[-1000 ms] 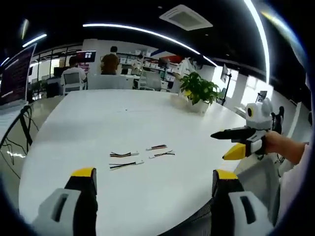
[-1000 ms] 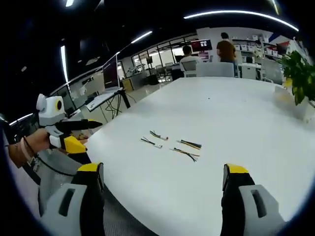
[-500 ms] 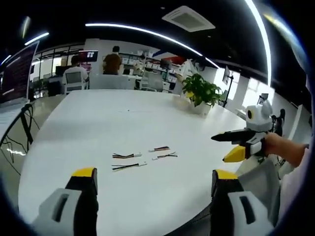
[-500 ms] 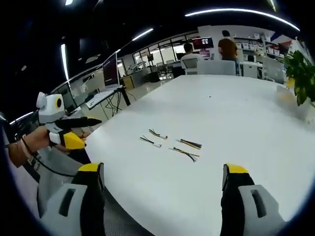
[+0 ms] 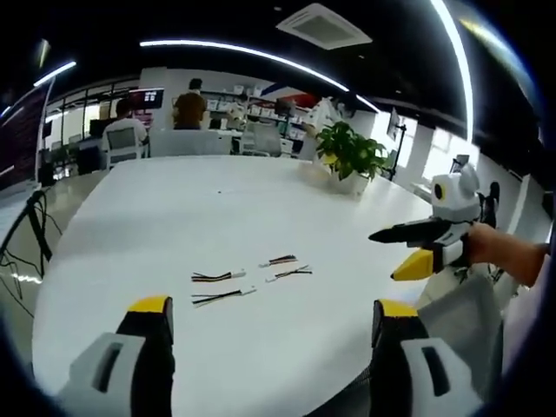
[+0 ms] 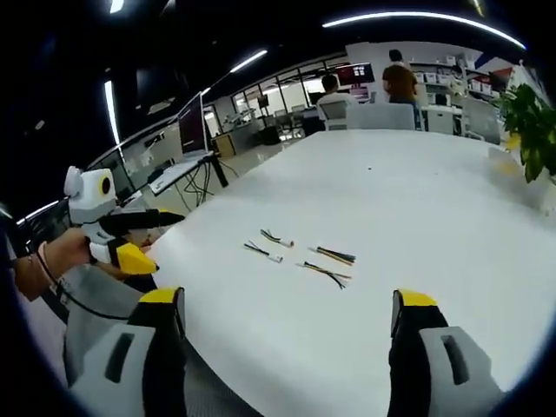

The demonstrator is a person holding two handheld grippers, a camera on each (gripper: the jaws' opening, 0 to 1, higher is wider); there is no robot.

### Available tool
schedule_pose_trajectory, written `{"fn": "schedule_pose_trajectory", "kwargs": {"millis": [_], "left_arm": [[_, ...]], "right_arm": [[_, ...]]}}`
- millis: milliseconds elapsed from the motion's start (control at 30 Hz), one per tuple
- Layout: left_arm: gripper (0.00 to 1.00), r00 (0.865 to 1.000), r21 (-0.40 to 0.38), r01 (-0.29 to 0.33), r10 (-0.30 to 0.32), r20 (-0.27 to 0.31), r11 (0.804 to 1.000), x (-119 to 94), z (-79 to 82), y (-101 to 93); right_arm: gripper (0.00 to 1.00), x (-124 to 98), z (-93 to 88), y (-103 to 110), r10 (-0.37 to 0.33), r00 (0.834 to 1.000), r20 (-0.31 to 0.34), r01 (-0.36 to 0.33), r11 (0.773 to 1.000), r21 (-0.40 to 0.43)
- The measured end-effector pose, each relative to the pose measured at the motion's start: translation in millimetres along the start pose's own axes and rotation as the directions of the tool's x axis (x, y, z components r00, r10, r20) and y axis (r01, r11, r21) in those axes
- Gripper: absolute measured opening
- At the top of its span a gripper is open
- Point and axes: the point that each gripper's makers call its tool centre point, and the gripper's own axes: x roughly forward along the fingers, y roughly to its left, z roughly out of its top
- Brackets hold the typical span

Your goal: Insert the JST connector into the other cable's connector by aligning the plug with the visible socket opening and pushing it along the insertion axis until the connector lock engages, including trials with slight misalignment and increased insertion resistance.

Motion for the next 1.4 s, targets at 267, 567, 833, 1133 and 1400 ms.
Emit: {"fn": "schedule_pose_trajectory", "kwargs": {"millis": [267,567,833,1133,1400], "left_arm": [[0.92,0.999,0.021,0.009,-0.008,-0.031,1.0,6,-7.8,1.8],[0.92,0.999,0.014,0.029,-0.029,-0.027,0.999,14,-5.4,2.6],[0.92,0.999,0.06,0.044,-0.042,-0.032,0.997,25,3.9,2.6],[0.92,0.998,0.094,0.059,-0.056,-0.035,0.994,34,10.2,3.2],[0.91,0.998,0.103,0.053,-0.051,-0.028,0.993,40,13.0,6.5]], "right_arm": [[0.96,3,-3.6,-2,-0.001,1.0,-0.018,0.001,1.0,-0.008],[0.95,6,-1.5,-10,-0.009,1.0,-0.017,0.009,1.0,-0.011],[0.95,7,1.5,-17,-0.018,1.0,-0.022,0.018,1.0,-0.015],[0.94,7,0.9,-20,-0.017,0.999,-0.036,0.015,0.999,-0.039],[0.94,9,11.3,-19,0.002,0.999,-0.039,-0.006,0.995,-0.098]]}}
